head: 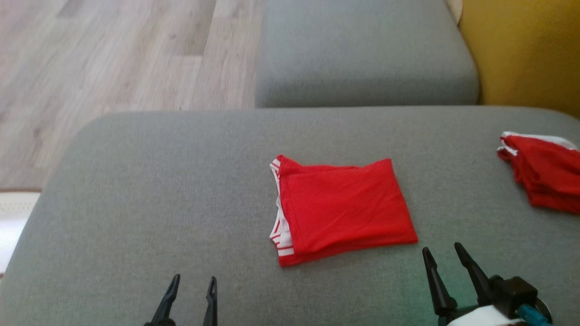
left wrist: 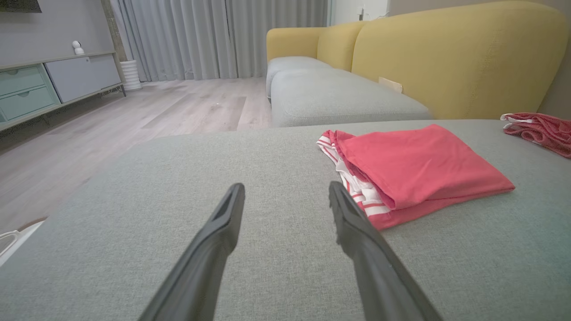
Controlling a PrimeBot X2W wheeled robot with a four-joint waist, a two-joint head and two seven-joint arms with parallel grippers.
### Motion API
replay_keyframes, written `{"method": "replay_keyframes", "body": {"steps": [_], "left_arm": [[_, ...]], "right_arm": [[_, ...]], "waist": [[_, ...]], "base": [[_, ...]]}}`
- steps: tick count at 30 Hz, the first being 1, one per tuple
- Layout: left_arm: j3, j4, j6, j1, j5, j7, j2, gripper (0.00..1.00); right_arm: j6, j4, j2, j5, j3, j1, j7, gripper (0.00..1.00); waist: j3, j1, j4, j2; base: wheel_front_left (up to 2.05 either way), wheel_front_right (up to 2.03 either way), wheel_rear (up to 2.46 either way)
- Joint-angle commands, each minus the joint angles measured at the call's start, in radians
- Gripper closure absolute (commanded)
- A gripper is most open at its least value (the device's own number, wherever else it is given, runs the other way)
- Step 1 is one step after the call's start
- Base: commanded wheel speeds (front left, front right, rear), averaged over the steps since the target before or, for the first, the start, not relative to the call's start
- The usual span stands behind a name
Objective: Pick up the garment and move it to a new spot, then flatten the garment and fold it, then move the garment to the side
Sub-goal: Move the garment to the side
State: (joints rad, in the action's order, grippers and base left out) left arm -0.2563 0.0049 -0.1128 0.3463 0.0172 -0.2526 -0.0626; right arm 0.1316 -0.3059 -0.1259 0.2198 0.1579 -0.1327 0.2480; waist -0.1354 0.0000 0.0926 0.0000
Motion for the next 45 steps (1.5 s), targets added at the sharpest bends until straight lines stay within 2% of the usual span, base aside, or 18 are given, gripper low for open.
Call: {"method": "replay_keyframes", "body": {"steps": [1,14,21,22,24,30,31,32,37,45], "left_arm": [[0.016,-0.038,0.005,-0.062,-0.01,-0.009,0.011,0.0],[-0.065,-0.077,0.04,-0.166,0.016,-0.009,0.012,0.0],[-0.118,-0.093,0.053,-0.227,0.031,-0.009,0.012,0.0],[-0.128,-0.089,0.054,-0.235,0.031,-0.009,0.012,0.0],[-0.135,-0.084,0.055,-0.24,0.03,-0.009,0.012,0.0],[-0.138,-0.075,0.051,-0.249,0.029,-0.009,0.012,0.0],[-0.138,-0.073,0.05,-0.25,0.03,-0.009,0.012,0.0],[-0.138,-0.073,0.048,-0.251,0.03,-0.009,0.012,0.0],[-0.145,-0.08,0.041,-0.262,0.034,-0.009,0.012,0.0],[-0.17,-0.097,0.026,-0.321,0.042,-0.009,0.012,0.0]], "right_arm": [[-0.001,0.021,-0.033,0.0,0.028,0.055,0.014,0.0],[-0.001,-0.224,-0.155,0.17,0.145,0.367,-0.018,0.0],[-0.001,-0.395,-0.21,0.336,0.199,0.544,-0.171,0.0],[-0.001,-0.438,-0.23,0.36,0.234,0.575,-0.222,0.0],[-0.001,-0.477,-0.246,0.38,0.258,0.599,-0.254,0.0],[-0.001,-0.56,-0.248,0.439,0.325,0.633,-0.32,0.0],[-0.001,-0.559,-0.245,0.451,0.339,0.635,-0.319,0.08],[-0.001,-0.558,-0.243,0.467,0.348,0.637,-0.318,0.99],[-0.001,-0.551,-0.263,0.505,0.391,0.673,-0.286,1.0],[-0.001,-0.564,-0.35,0.507,0.393,0.831,-0.231,1.0]], "waist": [[0.032,0.0,0.012,0.0],[0.16,0.0,0.072,0.0],[0.214,0.0,0.119,0.0],[0.225,0.0,0.132,0.0],[0.232,0.0,0.142,0.0],[0.243,0.0,0.153,0.0],[0.244,0.0,0.152,0.0],[0.245,0.0,0.15,0.0],[0.263,0.0,0.12,0.0],[0.353,0.0,0.021,0.0]], "base": [[0.0,0.0,0.0],[0.0,0.0,0.0],[0.0,0.0,0.0],[0.0,0.0,0.0],[0.0,0.0,0.0],[0.0,0.0,0.0],[0.0,0.0,0.0],[0.0,0.0,0.0],[0.0,0.0,0.0],[0.0,0.0,0.0]]}}
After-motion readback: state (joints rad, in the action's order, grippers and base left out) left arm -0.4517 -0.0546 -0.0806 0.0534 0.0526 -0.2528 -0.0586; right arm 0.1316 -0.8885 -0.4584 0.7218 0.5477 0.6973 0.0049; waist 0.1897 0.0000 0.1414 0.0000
